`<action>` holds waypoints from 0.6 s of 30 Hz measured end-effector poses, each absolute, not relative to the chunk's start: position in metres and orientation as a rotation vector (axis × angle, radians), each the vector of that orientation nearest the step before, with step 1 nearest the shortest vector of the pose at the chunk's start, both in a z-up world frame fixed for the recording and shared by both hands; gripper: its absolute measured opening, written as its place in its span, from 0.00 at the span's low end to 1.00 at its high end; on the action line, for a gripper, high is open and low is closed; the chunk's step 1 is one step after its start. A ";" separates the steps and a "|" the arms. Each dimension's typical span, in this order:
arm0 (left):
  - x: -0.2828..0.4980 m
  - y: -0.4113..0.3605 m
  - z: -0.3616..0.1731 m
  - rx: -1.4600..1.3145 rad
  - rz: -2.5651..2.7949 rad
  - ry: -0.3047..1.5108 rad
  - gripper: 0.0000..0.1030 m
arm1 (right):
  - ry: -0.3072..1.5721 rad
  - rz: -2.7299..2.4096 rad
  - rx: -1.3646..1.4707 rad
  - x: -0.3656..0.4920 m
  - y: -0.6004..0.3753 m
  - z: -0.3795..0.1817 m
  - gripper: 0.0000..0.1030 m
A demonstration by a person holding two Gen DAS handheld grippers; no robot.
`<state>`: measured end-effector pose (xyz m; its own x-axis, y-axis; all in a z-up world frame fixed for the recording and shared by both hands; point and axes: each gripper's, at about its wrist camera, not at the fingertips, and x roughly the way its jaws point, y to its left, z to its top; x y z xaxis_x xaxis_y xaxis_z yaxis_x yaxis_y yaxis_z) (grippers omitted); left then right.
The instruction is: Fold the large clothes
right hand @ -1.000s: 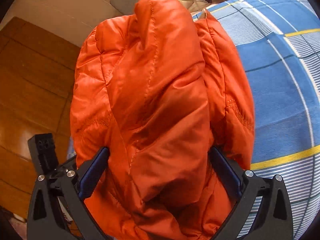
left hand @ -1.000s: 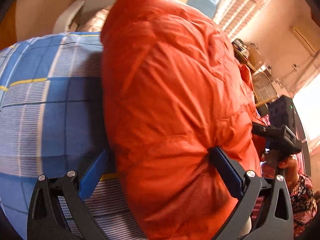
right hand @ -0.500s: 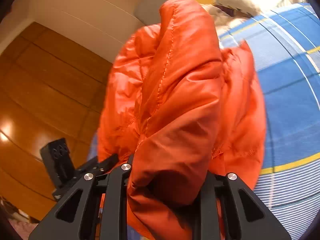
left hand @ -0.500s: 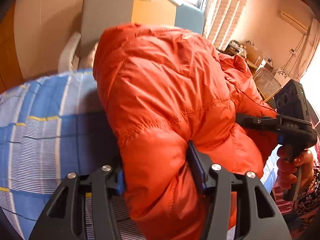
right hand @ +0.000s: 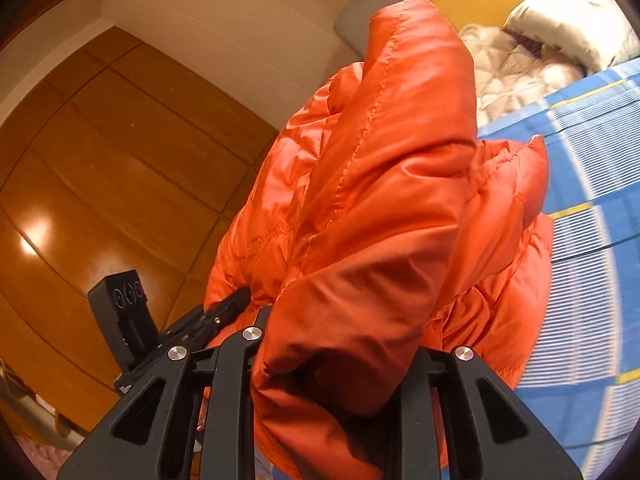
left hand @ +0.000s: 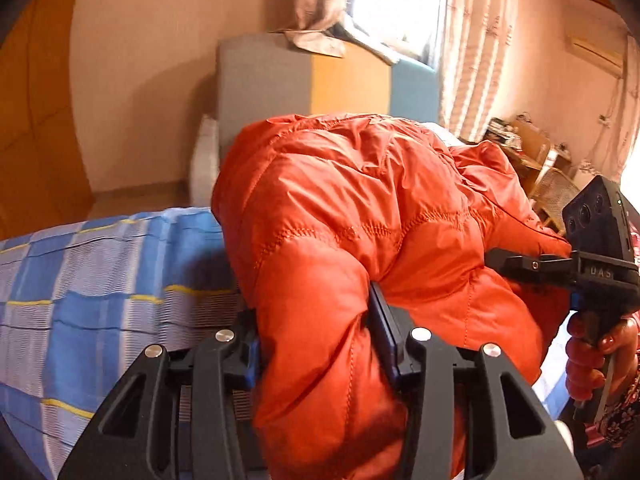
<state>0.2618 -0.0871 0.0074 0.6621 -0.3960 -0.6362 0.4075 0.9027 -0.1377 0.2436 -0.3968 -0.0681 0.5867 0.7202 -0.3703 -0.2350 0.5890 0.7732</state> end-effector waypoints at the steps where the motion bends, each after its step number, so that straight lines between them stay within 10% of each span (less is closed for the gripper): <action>1: 0.264 -0.076 0.003 0.008 -0.435 0.722 0.42 | 0.750 0.628 0.738 0.249 -0.387 -0.071 0.22; 18: 0.257 -0.004 -0.067 0.051 -0.338 0.808 0.57 | 0.818 0.465 0.601 0.253 -0.312 -0.106 0.32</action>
